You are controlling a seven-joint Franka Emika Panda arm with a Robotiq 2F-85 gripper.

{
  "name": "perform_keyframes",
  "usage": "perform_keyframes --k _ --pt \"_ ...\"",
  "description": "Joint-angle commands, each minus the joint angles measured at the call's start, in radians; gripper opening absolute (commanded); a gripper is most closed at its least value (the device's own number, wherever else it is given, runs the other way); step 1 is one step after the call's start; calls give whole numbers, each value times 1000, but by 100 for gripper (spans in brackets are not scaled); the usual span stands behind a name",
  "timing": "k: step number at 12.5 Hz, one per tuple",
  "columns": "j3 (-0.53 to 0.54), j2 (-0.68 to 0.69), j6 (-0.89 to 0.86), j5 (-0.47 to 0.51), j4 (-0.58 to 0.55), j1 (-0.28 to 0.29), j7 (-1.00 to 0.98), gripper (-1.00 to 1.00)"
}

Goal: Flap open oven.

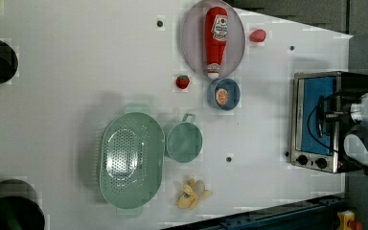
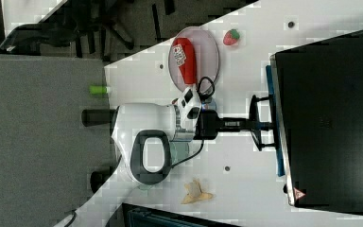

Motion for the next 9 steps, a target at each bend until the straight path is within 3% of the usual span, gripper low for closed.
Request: perform_keyframes --k 1,6,9 --pt "60 36 -26 -71 -7 68 182 -65" --pt "109 125 -78 -214 -4 125 395 -65" --pt "125 206 -77 -253 0 160 467 -65"
